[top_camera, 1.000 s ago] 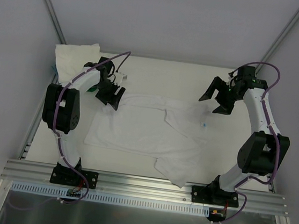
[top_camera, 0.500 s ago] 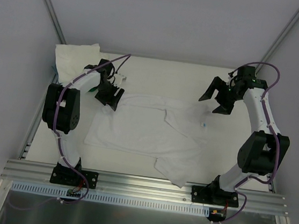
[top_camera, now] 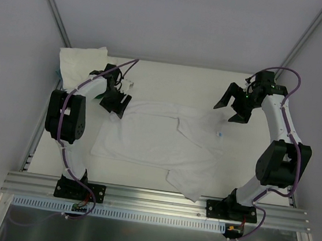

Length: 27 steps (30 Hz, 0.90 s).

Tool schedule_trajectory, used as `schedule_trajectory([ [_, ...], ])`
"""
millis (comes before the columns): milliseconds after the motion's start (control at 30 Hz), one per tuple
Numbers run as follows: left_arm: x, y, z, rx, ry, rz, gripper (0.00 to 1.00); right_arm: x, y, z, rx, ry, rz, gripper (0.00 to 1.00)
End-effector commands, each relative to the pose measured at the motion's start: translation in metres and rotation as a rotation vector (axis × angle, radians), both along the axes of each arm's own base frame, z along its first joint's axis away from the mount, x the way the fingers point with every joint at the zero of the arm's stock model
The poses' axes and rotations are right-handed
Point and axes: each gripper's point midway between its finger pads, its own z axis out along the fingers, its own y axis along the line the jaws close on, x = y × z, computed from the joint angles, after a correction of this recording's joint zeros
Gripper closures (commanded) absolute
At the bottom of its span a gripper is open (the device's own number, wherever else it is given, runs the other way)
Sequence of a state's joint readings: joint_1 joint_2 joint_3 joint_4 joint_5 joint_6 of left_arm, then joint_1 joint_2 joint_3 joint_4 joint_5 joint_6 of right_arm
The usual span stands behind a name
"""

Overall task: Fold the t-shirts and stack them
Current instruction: Fold the flattened tshirt in 1/3 of the way

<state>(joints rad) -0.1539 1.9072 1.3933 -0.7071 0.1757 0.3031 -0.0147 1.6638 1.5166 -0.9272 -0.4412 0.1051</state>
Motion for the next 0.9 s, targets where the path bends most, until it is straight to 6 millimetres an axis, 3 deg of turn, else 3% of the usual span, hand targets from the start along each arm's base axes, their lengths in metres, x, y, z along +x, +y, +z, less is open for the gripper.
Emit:
schedule_trajectory([
  [0,0.008,0.006,0.011,0.004,-0.040,0.015,0.34,0.006,0.007,0.011,0.031,-0.027,0.006,0.01],
  [67,0.007,0.004,0.009,-0.009,-0.027,0.017,0.35,0.007,0.007,0.011,0.031,-0.028,0.006,0.01],
  [133,0.006,0.003,0.007,-0.014,-0.017,0.017,0.43,0.006,0.007,0.012,0.029,-0.028,0.006,0.01],
  [167,0.005,0.001,0.007,-0.020,-0.015,0.014,0.73,0.007,0.006,0.012,0.028,-0.030,0.003,0.01],
  [200,0.005,0.002,0.008,-0.020,-0.018,0.016,0.97,0.007,0.007,0.011,0.028,-0.027,0.005,0.01],
  [233,0.006,0.002,0.008,-0.015,-0.021,0.020,1.00,0.007,0.007,0.012,0.028,-0.030,0.005,0.01],
  [533,0.011,0.009,0.008,0.024,-0.036,0.051,1.00,0.007,0.006,0.012,0.026,-0.031,0.004,0.01],
  [867,0.075,0.031,0.086,0.202,-0.360,0.125,1.00,0.009,0.009,0.010,0.042,-0.027,0.004,0.01],
])
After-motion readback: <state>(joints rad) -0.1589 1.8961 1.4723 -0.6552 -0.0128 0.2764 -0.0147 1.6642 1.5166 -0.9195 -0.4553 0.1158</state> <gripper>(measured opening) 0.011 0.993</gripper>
